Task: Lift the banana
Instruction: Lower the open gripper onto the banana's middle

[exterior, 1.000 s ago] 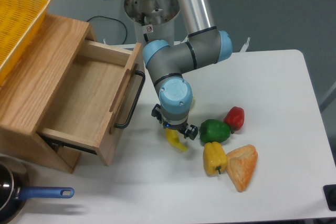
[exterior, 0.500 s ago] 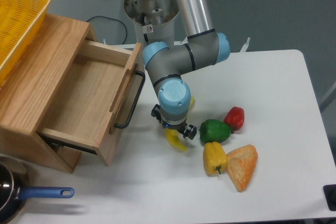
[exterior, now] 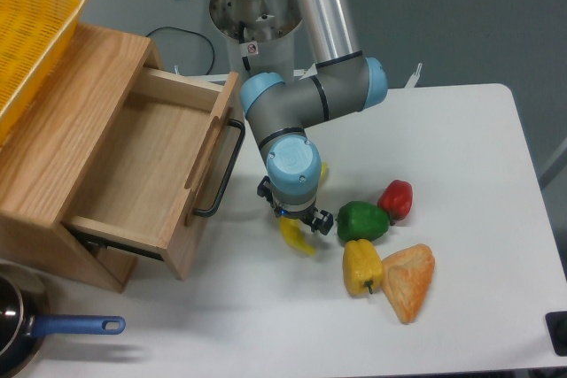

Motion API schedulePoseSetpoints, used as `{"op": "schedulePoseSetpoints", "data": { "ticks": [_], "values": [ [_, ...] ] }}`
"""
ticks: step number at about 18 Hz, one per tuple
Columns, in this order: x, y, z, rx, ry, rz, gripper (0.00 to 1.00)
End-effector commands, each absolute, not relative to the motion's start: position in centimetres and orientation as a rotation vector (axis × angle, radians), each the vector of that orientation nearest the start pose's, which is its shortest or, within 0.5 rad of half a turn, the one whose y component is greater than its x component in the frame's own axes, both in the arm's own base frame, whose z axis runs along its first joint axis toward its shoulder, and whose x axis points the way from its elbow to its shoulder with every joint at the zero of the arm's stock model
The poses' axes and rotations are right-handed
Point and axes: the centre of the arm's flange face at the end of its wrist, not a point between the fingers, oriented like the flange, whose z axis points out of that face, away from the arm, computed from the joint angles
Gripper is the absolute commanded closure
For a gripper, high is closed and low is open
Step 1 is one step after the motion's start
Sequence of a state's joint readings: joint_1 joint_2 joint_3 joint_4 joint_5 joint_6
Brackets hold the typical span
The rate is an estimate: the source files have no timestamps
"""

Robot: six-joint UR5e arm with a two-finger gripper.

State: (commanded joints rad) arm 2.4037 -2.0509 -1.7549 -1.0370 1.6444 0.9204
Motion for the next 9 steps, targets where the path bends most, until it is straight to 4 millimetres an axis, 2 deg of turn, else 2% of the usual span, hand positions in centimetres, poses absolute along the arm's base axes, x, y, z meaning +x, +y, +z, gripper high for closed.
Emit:
{"op": "schedulePoseSetpoints", "data": {
  "ticks": [3, 6, 9],
  "values": [
    [-35.25, 49.09, 18.62, -3.276, 0.151, -0.089, 0.12],
    [-35.33, 49.21, 18.88, -3.27, 0.15, -0.086, 0.24],
    [-35.4, 49.29, 19.0, -3.267, 0.152, -0.084, 0.3]
  ]
}}
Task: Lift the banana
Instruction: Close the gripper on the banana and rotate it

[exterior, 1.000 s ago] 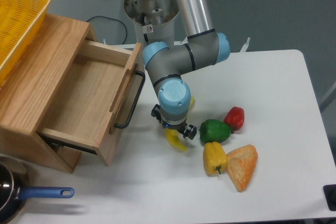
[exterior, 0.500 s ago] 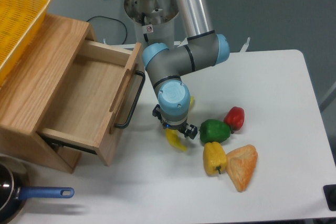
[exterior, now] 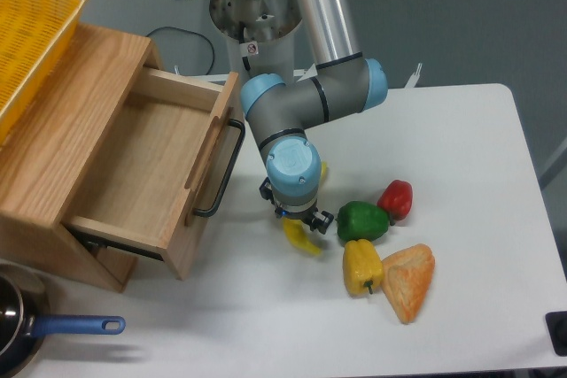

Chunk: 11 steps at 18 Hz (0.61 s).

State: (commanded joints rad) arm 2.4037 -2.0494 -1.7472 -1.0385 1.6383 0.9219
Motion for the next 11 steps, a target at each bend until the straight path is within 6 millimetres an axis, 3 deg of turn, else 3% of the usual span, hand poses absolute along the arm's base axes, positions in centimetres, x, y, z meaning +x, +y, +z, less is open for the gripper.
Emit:
{"op": "schedulePoseSetpoints", "data": {
  "ticks": [7, 11],
  "values": [
    [-35.52, 49.25, 19.05, -3.268, 0.15, -0.083, 0.56],
    [-35.73, 49.32, 19.55, -3.263, 0.149, -0.071, 0.6]
  ]
}}
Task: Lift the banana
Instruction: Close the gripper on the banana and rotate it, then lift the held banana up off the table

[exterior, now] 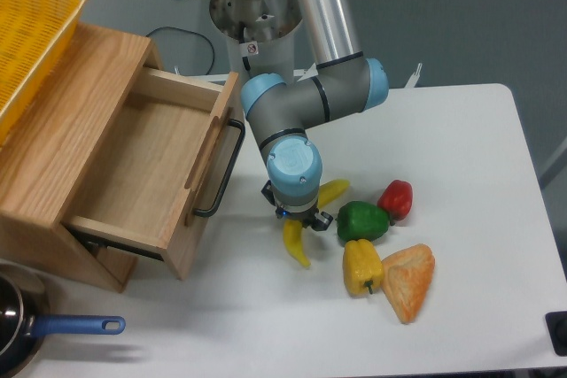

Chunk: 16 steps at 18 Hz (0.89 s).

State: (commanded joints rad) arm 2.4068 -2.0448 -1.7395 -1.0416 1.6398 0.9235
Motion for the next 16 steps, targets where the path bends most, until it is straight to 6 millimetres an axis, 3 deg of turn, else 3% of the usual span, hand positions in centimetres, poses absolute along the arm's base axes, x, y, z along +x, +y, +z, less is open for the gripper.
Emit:
{"op": "schedulePoseSetpoints", "data": {
  "ticks": [5, 10, 16],
  "values": [
    [-35.9, 49.3, 20.0, -3.263, 0.147, -0.062, 0.65],
    [-35.9, 49.3, 21.7, -3.259, 0.149, -0.038, 0.65],
    [-36.7, 50.2, 27.8, -3.215, 0.227, 0.012, 0.65]
  ]
}}
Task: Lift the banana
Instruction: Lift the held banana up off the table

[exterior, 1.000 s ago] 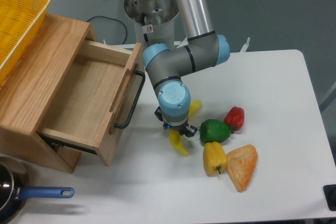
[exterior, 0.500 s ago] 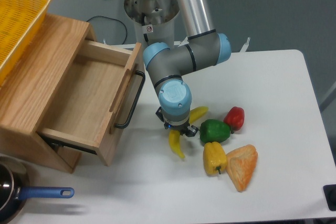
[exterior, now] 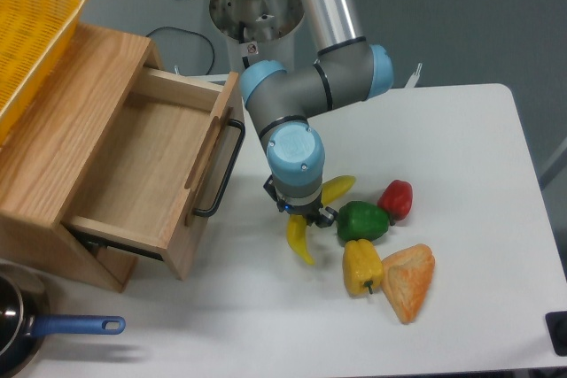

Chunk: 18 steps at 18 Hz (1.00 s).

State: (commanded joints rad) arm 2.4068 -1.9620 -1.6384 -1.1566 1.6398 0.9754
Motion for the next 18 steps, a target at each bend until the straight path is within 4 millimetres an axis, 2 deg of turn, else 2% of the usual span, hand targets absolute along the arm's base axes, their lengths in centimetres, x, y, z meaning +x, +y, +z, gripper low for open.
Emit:
{"op": "schedulePoseSetpoints", "data": {
  "ticks": [5, 9, 16, 18],
  "values": [
    [-37.2, 50.5, 31.7, -3.159, 0.376, 0.097, 0.65],
    [-36.8, 50.4, 33.6, -3.127, 0.492, 0.138, 0.65],
    [-35.9, 50.8, 33.9, -3.082, 0.713, 0.137, 0.65],
    [-35.9, 50.9, 34.1, -3.067, 0.731, 0.132, 0.65]
  ]
}}
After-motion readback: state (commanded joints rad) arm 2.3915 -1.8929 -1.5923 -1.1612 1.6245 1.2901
